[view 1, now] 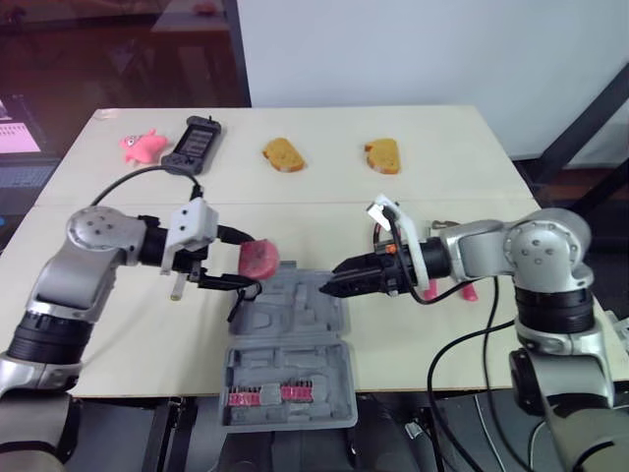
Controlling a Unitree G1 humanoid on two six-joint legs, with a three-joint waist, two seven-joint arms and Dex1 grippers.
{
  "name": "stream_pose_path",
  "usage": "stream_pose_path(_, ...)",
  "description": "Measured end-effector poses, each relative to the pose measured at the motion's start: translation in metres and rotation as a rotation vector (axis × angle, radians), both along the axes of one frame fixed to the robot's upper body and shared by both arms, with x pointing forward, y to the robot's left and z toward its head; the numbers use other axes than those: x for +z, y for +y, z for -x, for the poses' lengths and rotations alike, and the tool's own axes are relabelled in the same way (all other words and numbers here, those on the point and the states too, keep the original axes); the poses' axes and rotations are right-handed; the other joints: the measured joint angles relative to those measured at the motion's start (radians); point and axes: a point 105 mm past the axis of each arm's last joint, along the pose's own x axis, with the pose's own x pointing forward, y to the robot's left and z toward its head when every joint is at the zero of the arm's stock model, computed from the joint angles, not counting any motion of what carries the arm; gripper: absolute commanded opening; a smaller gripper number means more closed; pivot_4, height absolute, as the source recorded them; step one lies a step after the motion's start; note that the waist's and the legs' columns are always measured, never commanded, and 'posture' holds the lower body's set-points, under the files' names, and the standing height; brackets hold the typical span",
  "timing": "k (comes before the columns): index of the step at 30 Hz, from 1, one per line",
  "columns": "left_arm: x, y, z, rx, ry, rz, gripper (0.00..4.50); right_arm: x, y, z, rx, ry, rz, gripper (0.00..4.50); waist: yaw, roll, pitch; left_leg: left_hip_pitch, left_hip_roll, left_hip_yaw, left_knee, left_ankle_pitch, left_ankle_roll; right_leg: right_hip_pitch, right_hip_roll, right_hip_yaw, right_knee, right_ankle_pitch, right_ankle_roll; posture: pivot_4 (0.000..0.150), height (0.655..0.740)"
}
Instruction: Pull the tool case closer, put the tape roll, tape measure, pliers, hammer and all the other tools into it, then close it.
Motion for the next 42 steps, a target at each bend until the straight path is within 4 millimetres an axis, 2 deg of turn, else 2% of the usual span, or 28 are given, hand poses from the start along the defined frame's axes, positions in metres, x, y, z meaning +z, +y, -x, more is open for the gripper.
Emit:
stream_pose_path(4, -0.009, -0.016, 0.004, -0.047, 0.033, 0.008, 3.08, -0.002, 0.012, -0.004, -0.048, 0.084, -0.066, 4.5, -0.002, 0.0, 0.0, 0.0, 0.0, 0.0, 0.0, 0.0, 0.0, 0.0, 0.0, 0.0, 0.001, 0.0, 0.0, 0.15, 0.74)
stream_pose_path(9, -0.009, -0.02, 0.005, -0.053, 0.038, 0.006, 3.08, -0.001, 0.023, -0.006, -0.162, 0.192, -0.18, 4.5, -0.003, 0.0, 0.0, 0.0, 0.001, 0.0, 0.001, 0.0, 0.0, 0.0, 0.001, 0.0, 0.001, 0.0, 0.0, 0.15, 0.74)
stream_pose_path(12, -0.01, -0.022, 0.005, -0.056, 0.037, 0.006, 3.08, -0.002, 0.03, -0.007, -0.195, 0.227, -0.21, 3.66, -0.004, 0.0, 0.0, 0.0, 0.003, -0.001, 0.001, 0.0, 0.0, 0.0, 0.004, 0.0, 0.001, 0.0, 0.0, 0.15, 0.74)
stream_pose_path(18, -0.002, -0.025, 0.002, -0.065, -0.018, -0.001, 3.08, -0.015, 0.036, -0.009, -0.235, 0.284, -0.199, 0.79, -0.001, 0.0, 0.0, 0.0, 0.006, -0.001, 0.0, 0.0, 0.0, -0.001, 0.007, 0.0, 0.001, 0.001, -0.002, 0.15, 0.74)
stream_pose_path(19, -0.002, -0.025, 0.0, -0.055, -0.041, -0.011, 3.08, -0.017, 0.036, -0.011, -0.249, 0.307, -0.213, 0.61, -0.001, 0.0, 0.0, 0.0, 0.006, -0.001, 0.001, 0.0, 0.0, -0.001, 0.007, 0.0, 0.0, 0.001, -0.002, 0.15, 0.74)
stream_pose_path(23, -0.004, -0.025, -0.001, -0.051, -0.051, -0.017, 3.08, -0.019, 0.036, -0.013, -0.265, 0.324, -0.215, 0.59, -0.001, 0.001, 0.0, 0.0, 0.007, -0.001, 0.0, 0.0, 0.0, -0.001, 0.008, 0.0, 0.001, 0.001, -0.002, 0.15, 0.74)
stream_pose_path(25, -0.003, -0.026, -0.003, -0.041, -0.056, -0.007, 4.12, -0.018, 0.036, -0.014, -0.271, 0.325, -0.223, 0.59, -0.001, 0.001, 0.0, 0.0, 0.007, -0.001, 0.0, 0.0, 0.0, -0.001, 0.008, 0.0, 0.001, 0.001, -0.002, 0.15, 0.74)
stream_pose_path(26, -0.004, -0.027, -0.003, -0.038, -0.045, 0.001, 4.48, -0.016, 0.037, -0.014, -0.264, 0.324, -0.235, 0.58, -0.001, 0.001, 0.0, 0.0, 0.007, -0.001, 0.0, 0.0, 0.0, -0.001, 0.008, 0.0, 0.001, 0.001, -0.002, 0.15, 0.74)
stream_pose_path(30, -0.006, -0.025, -0.001, -0.042, -0.009, 0.016, 4.5, -0.012, 0.039, -0.009, -0.221, 0.319, -0.253, 0.56, -0.001, 0.001, 0.0, 0.0, 0.007, -0.001, 0.0, 0.0, 0.0, -0.001, 0.008, 0.0, 0.001, 0.001, -0.003, 0.15, 0.74)
stream_pose_path(32, -0.003, -0.017, 0.0, -0.02, 0.0, 0.027, 4.5, -0.01, 0.029, -0.009, -0.209, 0.295, -0.239, 0.56, -0.001, 0.001, 0.001, 0.0, 0.007, -0.001, 0.0, 0.0, 0.0, -0.001, 0.008, 0.0, 0.0, 0.001, -0.003, 0.15, 0.74)
stream_pose_path(36, 0.0, 0.01, 0.003, 0.059, 0.038, 0.029, 4.5, -0.018, -0.015, -0.011, -0.244, 0.28, -0.13, 0.56, 0.003, 0.001, 0.001, -0.001, 0.007, -0.001, 0.0, 0.0, 0.0, -0.001, 0.008, 0.0, 0.0, 0.001, -0.003, 0.15, 0.74)
stream_pose_path(40, 0.003, 0.033, 0.025, 0.099, 0.11, 0.03, 4.5, -0.037, -0.066, 0.001, -0.295, 0.324, 0.04, 0.56, 0.0, 0.001, 0.001, -0.001, 0.008, 0.0, 0.0, 0.0, 0.001, -0.002, 0.008, 0.0, -0.001, 0.0, -0.004, 0.15, 0.74)
stream_pose_path(42, 0.001, 0.042, 0.038, 0.123, 0.153, 0.018, 4.5, -0.048, -0.08, 0.009, -0.313, 0.362, 0.109, 0.56, -0.005, 0.001, 0.001, 0.0, 0.009, 0.0, 0.0, -0.001, 0.002, -0.002, 0.009, 0.0, 0.0, 0.0, -0.005, 0.15, 0.74)
